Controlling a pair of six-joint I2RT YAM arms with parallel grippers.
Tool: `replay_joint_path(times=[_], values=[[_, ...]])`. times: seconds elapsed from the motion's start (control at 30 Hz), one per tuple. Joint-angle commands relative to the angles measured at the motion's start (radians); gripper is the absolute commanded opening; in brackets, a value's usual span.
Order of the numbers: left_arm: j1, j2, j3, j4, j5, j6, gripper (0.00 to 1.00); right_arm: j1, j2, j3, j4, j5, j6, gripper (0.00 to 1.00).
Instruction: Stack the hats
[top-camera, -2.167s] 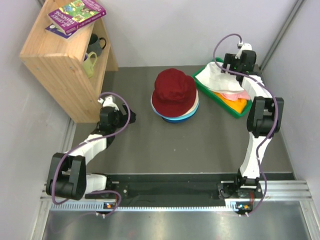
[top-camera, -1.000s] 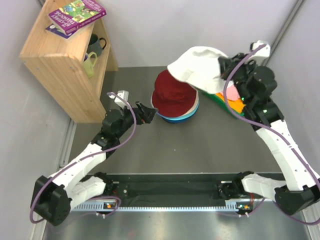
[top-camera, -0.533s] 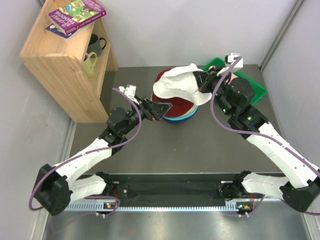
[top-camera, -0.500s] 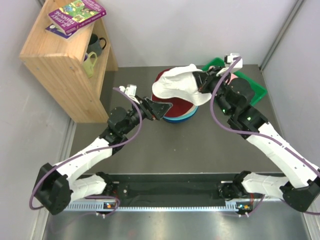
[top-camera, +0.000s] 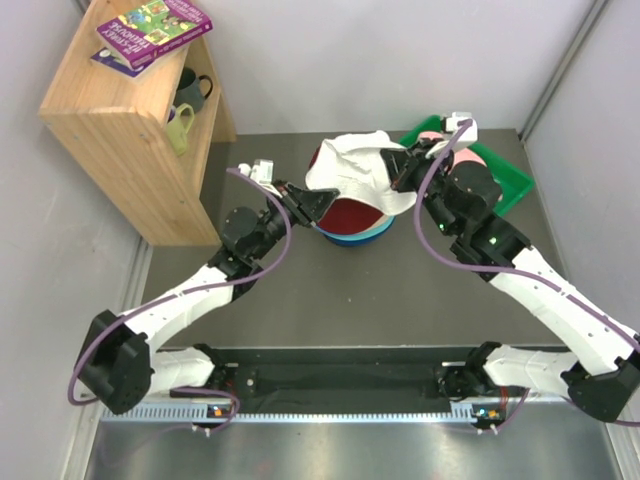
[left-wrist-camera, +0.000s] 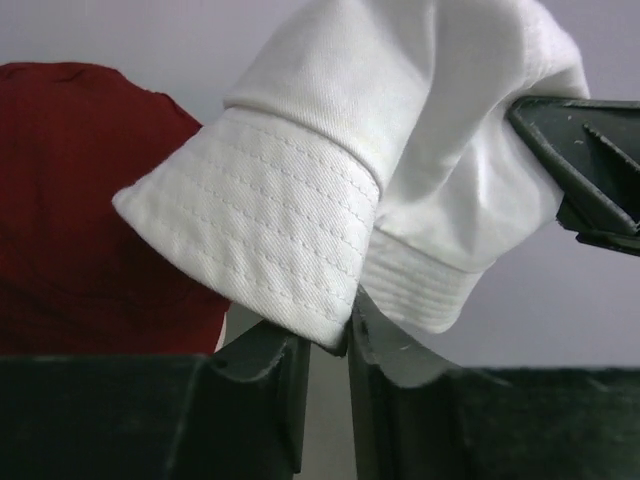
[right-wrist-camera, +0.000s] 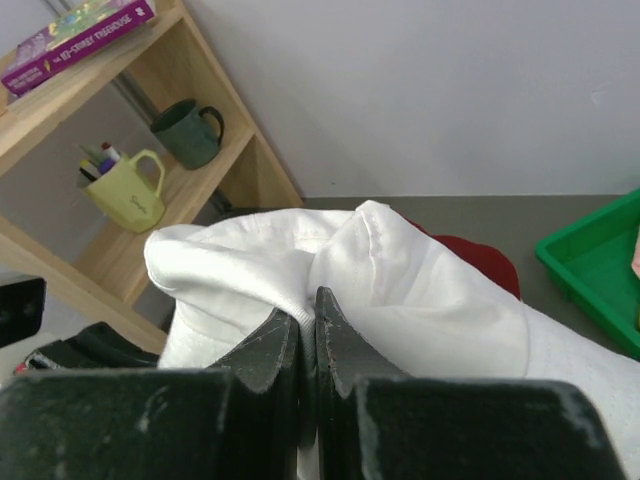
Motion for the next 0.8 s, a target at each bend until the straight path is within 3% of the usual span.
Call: replay_joint_path(times=[0.0, 0.03, 0.23, 0.4, 0.57, 0.63, 0.77], values=[[-0.003, 0.03, 0.081, 0.09, -0.028, 0.043, 0.07, 0.014, -0.011, 0.013, 0.032, 0.057, -0.045, 0.0], [-0.003, 0.047, 0.09, 0.093, -0.053, 0.052, 0.0, 0.012, -0.002, 0.022, 0.03, 0.087, -0.062, 0.0], [0.018, 0.153, 0.265, -0.01, -0.041, 0.144, 0.0, -0.035, 0.072, 0.122, 0.035, 0.121, -0.174, 0.0], [0.109, 0.338, 0.524, -0.102, 0.142, 0.12, 0.0, -0.126, 0.139, 0.203, 0.059, 0.106, -0.236, 0.0], [0.24, 0.49, 0.684, -0.076, 0.339, 0.025, 0.0, -0.166, 0.176, 0.202, 0.133, 0.058, -0.271, 0.0], [0.27, 0.535, 0.681, -0.018, 0.439, -0.052, 0.0, -0.166, 0.184, 0.187, 0.154, 0.032, -0.269, 0.0], [0.328, 0.504, 0.522, 0.066, 0.472, -0.11, 0.0, -0.164, 0.175, 0.11, 0.159, -0.034, -0.222, 0.0]])
